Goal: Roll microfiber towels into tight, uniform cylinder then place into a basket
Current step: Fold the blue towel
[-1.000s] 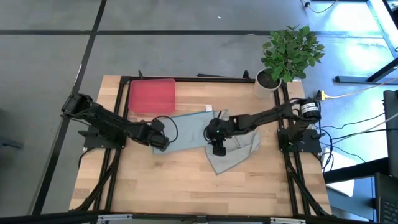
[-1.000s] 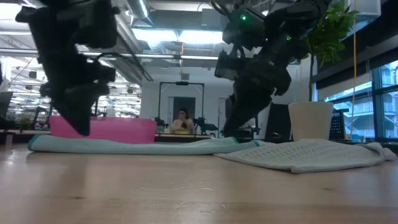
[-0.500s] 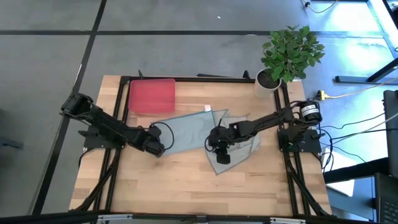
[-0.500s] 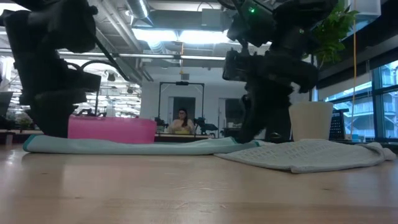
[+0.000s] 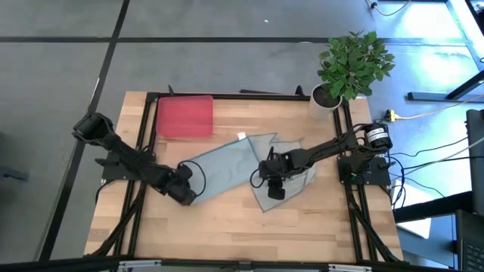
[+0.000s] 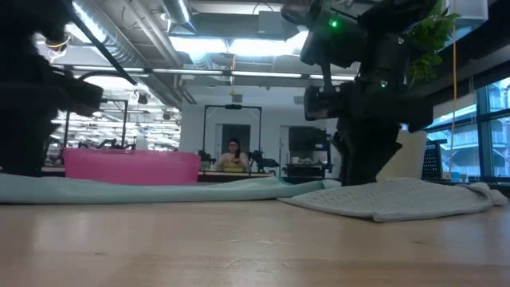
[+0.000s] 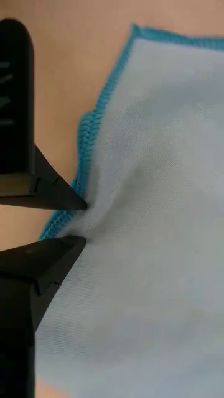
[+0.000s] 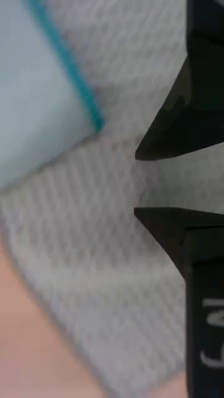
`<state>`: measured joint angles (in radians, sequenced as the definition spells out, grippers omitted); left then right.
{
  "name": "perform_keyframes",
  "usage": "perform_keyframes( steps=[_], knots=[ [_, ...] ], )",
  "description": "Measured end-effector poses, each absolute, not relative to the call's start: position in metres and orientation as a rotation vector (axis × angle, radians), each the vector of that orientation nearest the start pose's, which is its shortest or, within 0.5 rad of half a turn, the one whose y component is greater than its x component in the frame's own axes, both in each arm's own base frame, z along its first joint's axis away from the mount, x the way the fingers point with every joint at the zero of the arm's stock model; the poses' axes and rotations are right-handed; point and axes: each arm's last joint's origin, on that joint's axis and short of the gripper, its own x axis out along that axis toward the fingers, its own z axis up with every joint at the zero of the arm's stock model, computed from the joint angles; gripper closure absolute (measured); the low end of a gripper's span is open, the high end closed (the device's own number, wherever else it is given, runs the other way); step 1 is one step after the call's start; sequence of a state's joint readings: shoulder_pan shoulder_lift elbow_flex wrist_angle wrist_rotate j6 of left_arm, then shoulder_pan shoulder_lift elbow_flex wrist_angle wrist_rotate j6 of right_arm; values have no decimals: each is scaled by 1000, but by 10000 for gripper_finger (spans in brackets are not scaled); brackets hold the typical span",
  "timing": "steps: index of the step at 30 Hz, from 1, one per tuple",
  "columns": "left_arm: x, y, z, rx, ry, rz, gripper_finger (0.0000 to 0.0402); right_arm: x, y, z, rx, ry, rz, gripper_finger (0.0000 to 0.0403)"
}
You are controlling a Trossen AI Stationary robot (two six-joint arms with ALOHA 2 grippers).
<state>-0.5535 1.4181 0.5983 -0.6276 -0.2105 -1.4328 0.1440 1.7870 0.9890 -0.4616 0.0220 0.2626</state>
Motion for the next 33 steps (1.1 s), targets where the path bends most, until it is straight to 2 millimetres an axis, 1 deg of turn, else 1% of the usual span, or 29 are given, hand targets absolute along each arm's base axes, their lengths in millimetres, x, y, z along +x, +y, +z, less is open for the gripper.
perform_keyframes(
  steps=[7,14,19,26,30,33],
  knots=[
    [176,-125,133,-751,1154,551,324,315,38,136,56,1259,-201,269],
    [176,-139,134,-809,1119,452,324,317,18,136,2,1229,-353,269],
    [178,-143,136,-827,1099,419,324,317,-1,137,-52,1212,-464,269],
    [178,-143,136,-824,1083,417,324,317,-31,139,-78,1194,-597,269],
    [179,-143,136,-771,1079,391,324,319,-42,140,-102,1171,-604,269],
    [182,-144,142,-736,1053,366,324,325,-45,149,-124,1154,-589,269]
  ],
)
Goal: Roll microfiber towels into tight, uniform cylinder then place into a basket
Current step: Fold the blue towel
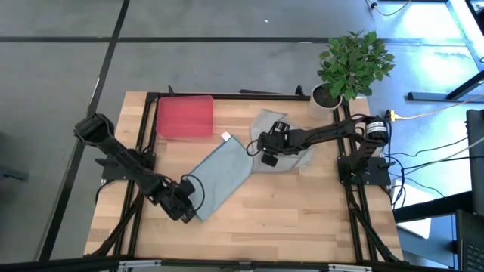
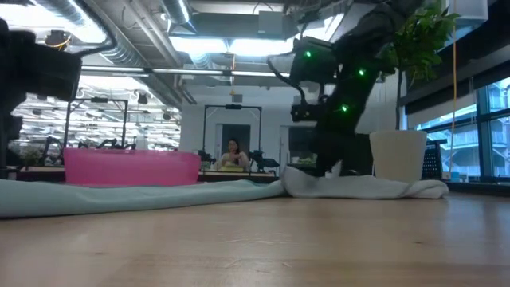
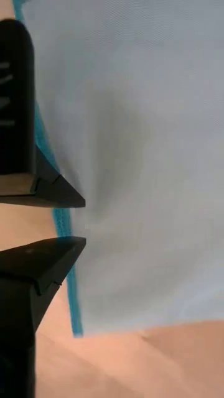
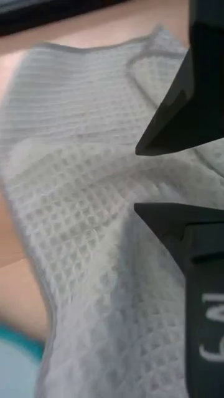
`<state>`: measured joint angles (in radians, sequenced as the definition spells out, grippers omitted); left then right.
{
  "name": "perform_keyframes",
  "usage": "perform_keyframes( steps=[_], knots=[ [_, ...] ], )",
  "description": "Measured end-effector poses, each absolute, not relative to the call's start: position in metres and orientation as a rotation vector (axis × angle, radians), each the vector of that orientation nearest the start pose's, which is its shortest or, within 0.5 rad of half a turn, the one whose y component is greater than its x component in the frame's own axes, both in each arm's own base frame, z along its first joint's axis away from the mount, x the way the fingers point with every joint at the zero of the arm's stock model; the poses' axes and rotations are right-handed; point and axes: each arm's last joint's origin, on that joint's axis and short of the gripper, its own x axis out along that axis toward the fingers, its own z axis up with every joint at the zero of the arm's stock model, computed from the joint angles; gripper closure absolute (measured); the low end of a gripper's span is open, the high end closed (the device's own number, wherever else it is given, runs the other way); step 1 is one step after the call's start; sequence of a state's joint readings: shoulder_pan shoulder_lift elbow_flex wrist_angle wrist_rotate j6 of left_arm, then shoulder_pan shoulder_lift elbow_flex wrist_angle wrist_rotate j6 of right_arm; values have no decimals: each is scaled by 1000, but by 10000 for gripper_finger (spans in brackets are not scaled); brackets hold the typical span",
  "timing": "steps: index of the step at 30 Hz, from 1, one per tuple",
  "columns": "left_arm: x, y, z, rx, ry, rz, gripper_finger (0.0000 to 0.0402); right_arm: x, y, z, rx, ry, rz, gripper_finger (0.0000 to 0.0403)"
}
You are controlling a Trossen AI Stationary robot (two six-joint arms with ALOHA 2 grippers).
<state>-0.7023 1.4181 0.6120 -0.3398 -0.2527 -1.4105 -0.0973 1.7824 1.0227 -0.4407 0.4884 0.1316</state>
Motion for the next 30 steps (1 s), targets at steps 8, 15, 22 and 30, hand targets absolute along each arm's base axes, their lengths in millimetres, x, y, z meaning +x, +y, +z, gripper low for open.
perform_keyframes(
  steps=[8,15,22,30],
  knots=[
    [189,-145,182,-562,1032,335,324,350,-26,195,-62,1048,-430,269],
    [180,-128,187,-421,1074,541,324,365,15,199,62,889,-17,269],
    [169,-114,159,-469,1109,640,324,372,42,162,118,773,128,269],
    [171,-117,139,-591,1065,544,324,380,43,121,108,839,127,269]
  ],
)
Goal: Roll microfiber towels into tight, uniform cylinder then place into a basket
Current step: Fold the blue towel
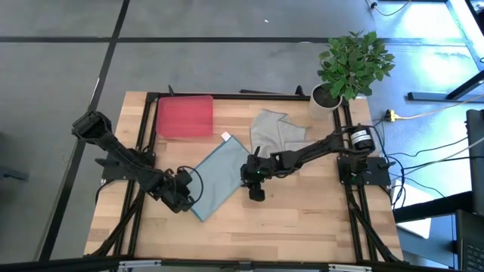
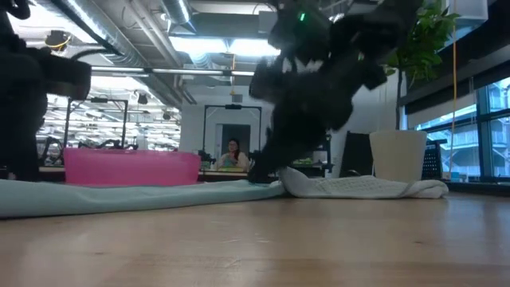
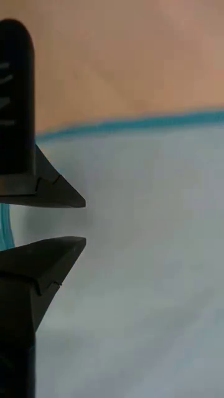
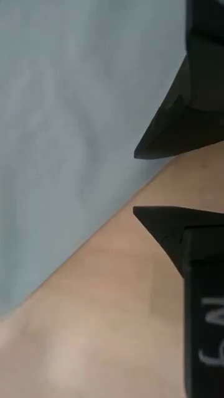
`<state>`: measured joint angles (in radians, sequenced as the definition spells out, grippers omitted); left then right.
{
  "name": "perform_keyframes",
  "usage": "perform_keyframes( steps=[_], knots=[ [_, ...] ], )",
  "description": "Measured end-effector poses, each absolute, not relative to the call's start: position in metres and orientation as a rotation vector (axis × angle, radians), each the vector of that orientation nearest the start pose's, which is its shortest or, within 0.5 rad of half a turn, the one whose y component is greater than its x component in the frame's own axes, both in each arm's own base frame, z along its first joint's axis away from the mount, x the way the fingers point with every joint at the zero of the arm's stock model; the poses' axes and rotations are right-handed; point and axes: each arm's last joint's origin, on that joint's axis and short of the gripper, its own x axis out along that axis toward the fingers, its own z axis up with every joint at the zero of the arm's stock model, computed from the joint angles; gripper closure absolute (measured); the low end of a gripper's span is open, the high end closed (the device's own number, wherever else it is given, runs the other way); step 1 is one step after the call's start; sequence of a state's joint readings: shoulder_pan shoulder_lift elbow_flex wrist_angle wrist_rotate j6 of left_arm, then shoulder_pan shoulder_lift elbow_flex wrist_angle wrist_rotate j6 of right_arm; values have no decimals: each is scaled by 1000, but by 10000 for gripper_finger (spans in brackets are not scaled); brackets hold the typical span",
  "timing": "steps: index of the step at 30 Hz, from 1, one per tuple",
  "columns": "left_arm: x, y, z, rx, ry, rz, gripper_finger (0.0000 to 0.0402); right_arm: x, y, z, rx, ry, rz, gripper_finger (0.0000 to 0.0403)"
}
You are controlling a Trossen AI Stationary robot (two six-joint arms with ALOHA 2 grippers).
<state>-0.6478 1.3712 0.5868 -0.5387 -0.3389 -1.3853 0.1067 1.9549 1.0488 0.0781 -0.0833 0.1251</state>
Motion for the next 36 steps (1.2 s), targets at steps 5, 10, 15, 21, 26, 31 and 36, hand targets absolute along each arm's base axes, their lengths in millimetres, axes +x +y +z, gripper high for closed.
perform_keyframes(
  steps=[5,10,15,21,26,31,36],
  knots=[
    [171,-124,127,-657,1032,456,324,384,31,108,98,856,105,269],
    [173,-134,124,-692,997,386,324,385,16,107,68,849,63,269],
    [178,-141,120,-718,953,351,324,387,-4,107,28,817,-10,269],
    [185,-146,110,-722,935,340,324,391,-15,111,16,760,-31,269],
    [190,-151,113,-741,880,291,324,392,-12,115,9,747,0,269],
    [199,-159,122,-745,850,213,324,395,8,131,-9,708,158,269],
    [205,-167,132,-728,833,152,324,398,48,146,-135,648,352,269]
  ],
)
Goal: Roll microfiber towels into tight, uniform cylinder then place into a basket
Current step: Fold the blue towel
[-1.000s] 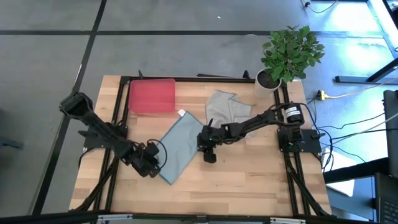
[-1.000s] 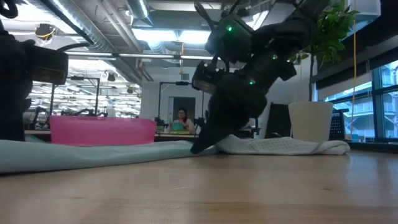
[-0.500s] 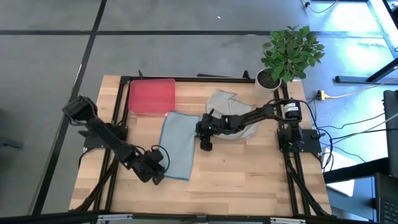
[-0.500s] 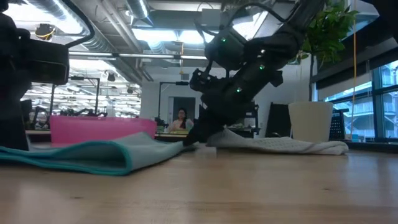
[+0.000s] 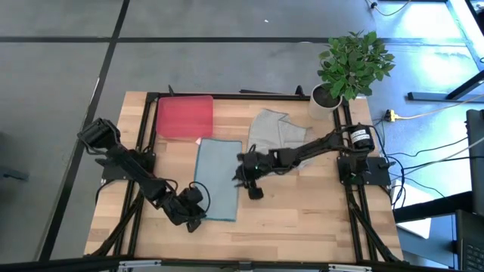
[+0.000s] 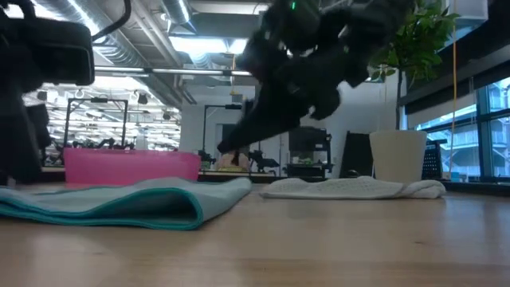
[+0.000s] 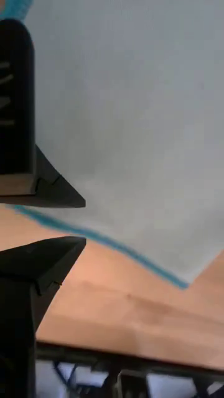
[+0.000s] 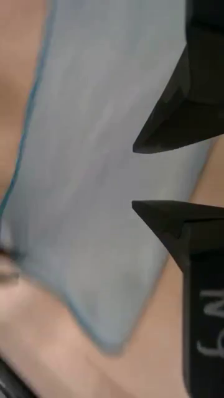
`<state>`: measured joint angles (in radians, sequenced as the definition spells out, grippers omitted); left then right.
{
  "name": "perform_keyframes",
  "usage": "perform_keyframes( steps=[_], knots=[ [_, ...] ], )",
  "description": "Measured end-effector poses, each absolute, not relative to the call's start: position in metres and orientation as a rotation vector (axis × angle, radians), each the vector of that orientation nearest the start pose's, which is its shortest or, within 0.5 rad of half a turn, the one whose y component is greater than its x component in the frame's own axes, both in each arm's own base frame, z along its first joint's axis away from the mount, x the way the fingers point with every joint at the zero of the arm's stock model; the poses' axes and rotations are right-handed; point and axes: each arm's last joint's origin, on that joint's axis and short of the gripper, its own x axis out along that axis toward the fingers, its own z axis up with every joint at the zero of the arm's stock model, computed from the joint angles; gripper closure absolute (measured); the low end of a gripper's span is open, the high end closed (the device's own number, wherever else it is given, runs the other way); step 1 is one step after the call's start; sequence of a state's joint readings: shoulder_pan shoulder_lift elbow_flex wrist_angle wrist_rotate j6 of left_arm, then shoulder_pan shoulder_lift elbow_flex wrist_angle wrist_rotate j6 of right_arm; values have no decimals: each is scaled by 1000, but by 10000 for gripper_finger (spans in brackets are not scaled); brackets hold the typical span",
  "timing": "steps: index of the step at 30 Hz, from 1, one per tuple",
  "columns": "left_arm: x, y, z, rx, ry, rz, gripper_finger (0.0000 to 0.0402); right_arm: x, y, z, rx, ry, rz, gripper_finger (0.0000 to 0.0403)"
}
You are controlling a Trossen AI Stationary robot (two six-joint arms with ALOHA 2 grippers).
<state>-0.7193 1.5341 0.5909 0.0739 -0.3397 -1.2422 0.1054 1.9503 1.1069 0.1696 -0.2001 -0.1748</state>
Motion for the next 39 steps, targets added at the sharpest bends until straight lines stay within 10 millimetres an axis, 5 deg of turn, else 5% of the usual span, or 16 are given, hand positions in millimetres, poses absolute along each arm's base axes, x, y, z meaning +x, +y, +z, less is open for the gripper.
perform_keyframes(
  steps=[7,14,30,39],
  knots=[
    [205,-173,137,-672,841,80,324,386,104,146,-316,655,555,269],
    [203,-171,136,-599,853,76,324,384,131,146,-374,577,589,269],
    [203,-172,136,-606,878,61,324,395,138,92,-488,547,580,269],
    [203,-172,136,-610,880,59,324,399,135,79,-494,550,556,281]
  ],
)
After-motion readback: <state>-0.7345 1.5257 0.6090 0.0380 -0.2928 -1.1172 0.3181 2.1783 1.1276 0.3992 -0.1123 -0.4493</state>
